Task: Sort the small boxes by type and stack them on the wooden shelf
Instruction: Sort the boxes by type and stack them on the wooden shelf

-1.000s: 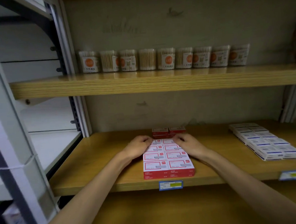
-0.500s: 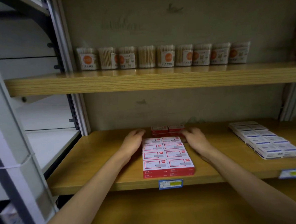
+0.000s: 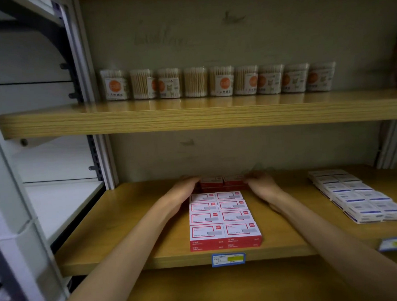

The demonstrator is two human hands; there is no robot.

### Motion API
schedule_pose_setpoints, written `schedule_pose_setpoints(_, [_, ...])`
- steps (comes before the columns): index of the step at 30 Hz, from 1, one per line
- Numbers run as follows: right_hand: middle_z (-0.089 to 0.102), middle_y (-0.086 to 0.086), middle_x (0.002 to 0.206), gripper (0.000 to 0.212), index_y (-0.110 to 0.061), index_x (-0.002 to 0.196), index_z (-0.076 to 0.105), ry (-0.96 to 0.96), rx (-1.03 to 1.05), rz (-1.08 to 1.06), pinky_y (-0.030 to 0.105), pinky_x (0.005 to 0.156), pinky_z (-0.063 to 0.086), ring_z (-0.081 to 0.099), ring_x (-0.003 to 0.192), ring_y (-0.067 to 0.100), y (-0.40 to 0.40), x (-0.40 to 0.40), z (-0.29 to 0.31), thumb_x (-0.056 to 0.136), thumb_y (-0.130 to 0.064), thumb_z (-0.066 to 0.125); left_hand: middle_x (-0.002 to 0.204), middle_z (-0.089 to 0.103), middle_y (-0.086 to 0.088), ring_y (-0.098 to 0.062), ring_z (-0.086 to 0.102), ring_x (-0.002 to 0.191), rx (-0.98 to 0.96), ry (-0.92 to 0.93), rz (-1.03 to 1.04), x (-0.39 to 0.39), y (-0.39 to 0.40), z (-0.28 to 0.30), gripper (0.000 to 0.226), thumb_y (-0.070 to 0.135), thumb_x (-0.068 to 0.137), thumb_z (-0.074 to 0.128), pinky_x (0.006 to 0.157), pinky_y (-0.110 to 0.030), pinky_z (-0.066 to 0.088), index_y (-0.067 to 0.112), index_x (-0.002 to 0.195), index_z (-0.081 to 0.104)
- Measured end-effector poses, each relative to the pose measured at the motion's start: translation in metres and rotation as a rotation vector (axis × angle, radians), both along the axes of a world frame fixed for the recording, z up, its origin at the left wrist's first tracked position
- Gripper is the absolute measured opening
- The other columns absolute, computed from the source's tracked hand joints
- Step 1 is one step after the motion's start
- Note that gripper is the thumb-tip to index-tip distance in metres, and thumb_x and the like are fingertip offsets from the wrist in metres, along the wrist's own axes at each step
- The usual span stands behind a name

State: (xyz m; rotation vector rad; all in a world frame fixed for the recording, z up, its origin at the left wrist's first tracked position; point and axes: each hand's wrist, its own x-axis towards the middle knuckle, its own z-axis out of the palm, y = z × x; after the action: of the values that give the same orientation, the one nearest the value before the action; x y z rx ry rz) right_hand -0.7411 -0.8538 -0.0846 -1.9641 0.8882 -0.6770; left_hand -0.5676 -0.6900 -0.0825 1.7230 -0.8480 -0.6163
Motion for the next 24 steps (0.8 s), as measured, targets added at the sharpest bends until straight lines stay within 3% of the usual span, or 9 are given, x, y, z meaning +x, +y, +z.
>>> schedule_pose_setpoints(3, [0.071,0.006,0.118,0.028,-0.013,0.121,0.068,0.007,0.002,0.029,0.030,0.088,0.050,0.066,0.105,0.019,-0.002,-0.001,0.000,0.098,-0.026,0.060,0.119,0.071,0.003,-0.014,0.065,0.110,-0.021,-0.064,0.044,0.015,0.004,-0.005,0.023,0.032,0.098,0.056,0.106,-0.036,0.046,0.024,0.115,0.069])
schedule_pose_setpoints(8, [0.066,0.003,0.123,0.036,-0.014,0.129,0.062,0.072,-0.026,0.066,0.030,0.090,0.047,0.062,0.109,0.019,0.000,0.004,0.003,0.100,-0.035,0.056,0.123,0.066,0.003,-0.016,0.061,0.111,0.075,-0.233,0.062,0.020,0.006,-0.003,0.029,0.030,0.101,0.054,0.092,-0.027,0.045,0.020,0.125,0.065])
schedule_pose_setpoints(12, [0.069,0.004,0.121,0.041,-0.017,0.126,0.063,0.150,-0.045,0.104,0.039,0.098,0.052,0.066,0.108,0.021,0.007,0.011,0.000,0.097,-0.046,0.057,0.110,0.067,0.005,-0.008,0.062,0.095,0.141,-0.253,-0.003,0.017,-0.001,-0.001,0.022,0.037,0.103,0.051,0.076,-0.021,0.046,0.022,0.116,0.060])
schedule_pose_setpoints(15, [0.070,-0.001,0.108,0.032,-0.017,0.114,0.066,0.162,-0.085,0.105,0.035,0.092,0.051,0.065,0.103,0.018,0.011,0.014,-0.002,0.098,-0.044,0.056,0.112,0.066,0.005,-0.012,0.061,0.103,0.180,-0.292,-0.036,0.023,0.005,0.001,0.026,0.045,0.098,0.056,0.090,-0.030,0.048,0.026,0.114,0.061])
schedule_pose_setpoints(18, [0.070,-0.002,0.109,0.031,-0.021,0.116,0.066,0.184,-0.099,0.136,0.038,0.096,0.052,0.066,0.104,0.018,0.011,0.015,-0.003,0.099,-0.044,0.054,0.112,0.068,0.007,-0.012,0.060,0.109,0.207,-0.314,-0.093,0.026,0.012,0.003,0.021,0.044,0.097,0.056,0.097,-0.031,0.045,0.030,0.110,0.067])
schedule_pose_setpoints(24, [0.068,-0.001,0.104,0.024,-0.021,0.109,0.067,0.228,-0.151,0.194,0.030,0.086,0.051,0.063,0.092,0.008,0.005,0.020,-0.006,0.103,-0.034,0.048,0.106,0.071,0.010,-0.009,0.062,0.103,0.158,-0.297,-0.116,0.019,0.015,0.002,0.021,0.037,0.098,0.056,0.082,-0.021,0.041,0.026,0.108,0.070])
